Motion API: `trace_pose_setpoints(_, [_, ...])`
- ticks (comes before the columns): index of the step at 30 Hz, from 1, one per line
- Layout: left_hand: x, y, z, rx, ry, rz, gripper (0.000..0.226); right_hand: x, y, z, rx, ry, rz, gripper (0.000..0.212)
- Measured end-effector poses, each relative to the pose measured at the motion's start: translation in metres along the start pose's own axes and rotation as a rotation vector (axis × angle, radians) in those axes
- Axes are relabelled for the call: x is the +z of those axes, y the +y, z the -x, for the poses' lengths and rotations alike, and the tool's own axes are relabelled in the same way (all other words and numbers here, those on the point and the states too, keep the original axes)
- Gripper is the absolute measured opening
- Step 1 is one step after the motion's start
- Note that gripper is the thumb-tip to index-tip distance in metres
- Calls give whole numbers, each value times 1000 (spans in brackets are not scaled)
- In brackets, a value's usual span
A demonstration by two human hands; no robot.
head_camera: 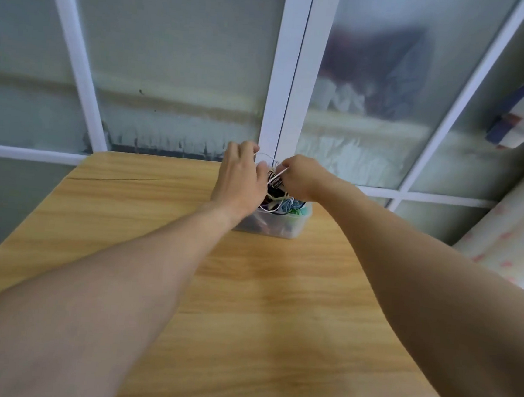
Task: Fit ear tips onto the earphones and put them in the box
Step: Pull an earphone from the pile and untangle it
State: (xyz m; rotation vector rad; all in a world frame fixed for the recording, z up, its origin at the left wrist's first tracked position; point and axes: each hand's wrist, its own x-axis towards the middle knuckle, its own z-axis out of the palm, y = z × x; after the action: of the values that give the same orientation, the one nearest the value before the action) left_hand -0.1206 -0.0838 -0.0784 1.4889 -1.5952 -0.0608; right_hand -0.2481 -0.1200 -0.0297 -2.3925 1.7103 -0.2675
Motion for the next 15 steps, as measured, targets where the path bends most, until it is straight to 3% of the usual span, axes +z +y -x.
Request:
trace_pose_setpoints(3, [6,0,0,55,-77,-111,46,-15,-3,1,20,-166,-104,27])
trace_pose_setpoints(5, [8,-2,-3,73,-192,-131,53,-26,1,3,70,-217,-238,13])
trace_pose_setpoints(8, [8,-6,-7,108,-307,-192,44,-33,9,2,143,-221,-307,17])
trace_pose_setpoints(10, [5,-5,-7,108,-299,-197,39,-31,14,-3,140,-187,-204,17])
trace_pose_setpoints(15, [3,3,-9,44,-295,-143,39,-9,23,-14,92,131,26,33])
